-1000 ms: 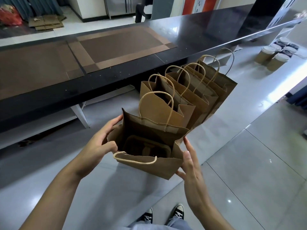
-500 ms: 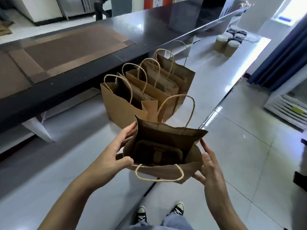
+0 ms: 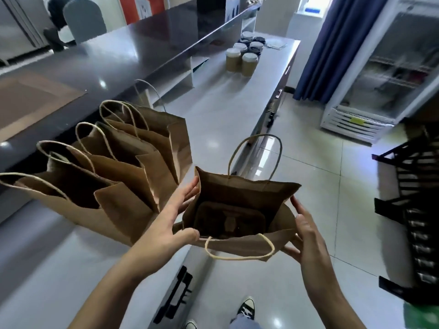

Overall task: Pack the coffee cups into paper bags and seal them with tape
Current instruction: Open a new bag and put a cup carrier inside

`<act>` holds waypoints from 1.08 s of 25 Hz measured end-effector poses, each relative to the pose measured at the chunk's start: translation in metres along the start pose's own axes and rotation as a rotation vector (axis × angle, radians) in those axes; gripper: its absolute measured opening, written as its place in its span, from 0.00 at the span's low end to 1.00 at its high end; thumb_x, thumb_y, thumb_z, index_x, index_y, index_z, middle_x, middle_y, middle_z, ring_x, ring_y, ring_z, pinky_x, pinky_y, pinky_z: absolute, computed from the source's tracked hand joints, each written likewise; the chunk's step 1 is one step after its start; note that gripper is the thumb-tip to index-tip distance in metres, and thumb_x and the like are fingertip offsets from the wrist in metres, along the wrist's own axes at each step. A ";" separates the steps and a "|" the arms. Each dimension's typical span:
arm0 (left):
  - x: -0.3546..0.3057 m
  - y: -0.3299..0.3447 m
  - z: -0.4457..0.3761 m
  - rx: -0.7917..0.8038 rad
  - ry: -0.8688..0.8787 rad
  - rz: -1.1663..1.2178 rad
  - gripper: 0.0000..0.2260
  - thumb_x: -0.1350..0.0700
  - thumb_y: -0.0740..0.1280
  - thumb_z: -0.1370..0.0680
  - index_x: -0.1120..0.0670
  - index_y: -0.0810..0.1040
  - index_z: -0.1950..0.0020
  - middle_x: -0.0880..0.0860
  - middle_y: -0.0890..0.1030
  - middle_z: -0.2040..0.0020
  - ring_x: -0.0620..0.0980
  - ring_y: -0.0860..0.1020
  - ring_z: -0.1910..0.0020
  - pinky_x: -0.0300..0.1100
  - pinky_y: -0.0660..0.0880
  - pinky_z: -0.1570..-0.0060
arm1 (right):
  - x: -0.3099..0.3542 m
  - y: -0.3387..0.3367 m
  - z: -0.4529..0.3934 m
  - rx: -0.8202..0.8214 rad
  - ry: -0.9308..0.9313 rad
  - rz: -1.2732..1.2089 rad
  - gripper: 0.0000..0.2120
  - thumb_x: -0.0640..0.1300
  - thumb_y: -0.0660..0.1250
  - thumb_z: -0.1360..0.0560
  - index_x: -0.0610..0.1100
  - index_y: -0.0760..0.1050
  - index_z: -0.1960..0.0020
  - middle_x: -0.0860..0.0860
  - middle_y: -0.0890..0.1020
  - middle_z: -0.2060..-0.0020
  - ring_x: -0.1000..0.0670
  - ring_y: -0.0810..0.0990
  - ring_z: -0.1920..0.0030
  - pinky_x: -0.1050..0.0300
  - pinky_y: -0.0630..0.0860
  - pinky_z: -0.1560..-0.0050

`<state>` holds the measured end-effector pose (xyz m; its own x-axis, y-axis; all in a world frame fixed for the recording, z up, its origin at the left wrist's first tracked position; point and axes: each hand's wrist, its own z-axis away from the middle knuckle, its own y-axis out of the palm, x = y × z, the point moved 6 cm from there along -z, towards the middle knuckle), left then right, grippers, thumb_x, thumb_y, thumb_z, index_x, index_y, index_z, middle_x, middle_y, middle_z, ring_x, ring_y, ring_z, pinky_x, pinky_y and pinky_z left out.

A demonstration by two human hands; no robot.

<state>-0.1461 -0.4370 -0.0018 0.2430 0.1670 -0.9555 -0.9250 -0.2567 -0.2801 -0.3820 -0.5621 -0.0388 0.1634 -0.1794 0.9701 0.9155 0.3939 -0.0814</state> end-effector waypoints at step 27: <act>-0.077 0.132 -0.309 0.147 0.023 -0.038 0.41 0.56 0.67 0.31 0.29 0.59 0.23 0.28 0.68 0.27 0.29 0.64 0.27 0.51 0.69 0.29 | 0.046 -0.168 -0.251 -0.120 0.003 -0.129 0.25 0.63 0.55 0.25 0.73 0.67 0.29 0.68 0.75 0.34 0.68 0.78 0.41 0.70 0.78 0.55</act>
<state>-0.1971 -0.7776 0.0066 0.2834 0.1515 -0.9470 -0.9475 -0.1085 -0.3009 -0.4362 -0.8633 -0.0376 0.0428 -0.2238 0.9737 0.9662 0.2573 0.0166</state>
